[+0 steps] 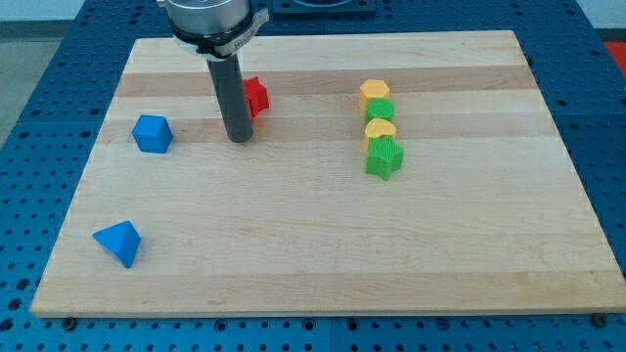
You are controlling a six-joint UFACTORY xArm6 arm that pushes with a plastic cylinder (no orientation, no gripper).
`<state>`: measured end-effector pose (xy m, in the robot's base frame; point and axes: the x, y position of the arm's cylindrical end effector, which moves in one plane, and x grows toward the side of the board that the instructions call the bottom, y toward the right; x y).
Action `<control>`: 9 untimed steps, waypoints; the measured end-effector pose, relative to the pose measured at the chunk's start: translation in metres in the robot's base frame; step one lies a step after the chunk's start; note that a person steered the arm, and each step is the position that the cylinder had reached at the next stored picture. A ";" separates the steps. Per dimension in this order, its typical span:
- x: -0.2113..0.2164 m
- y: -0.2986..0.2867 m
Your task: Move the blue cube closer to the red circle
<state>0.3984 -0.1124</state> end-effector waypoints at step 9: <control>-0.001 -0.155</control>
<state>0.3975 -0.2678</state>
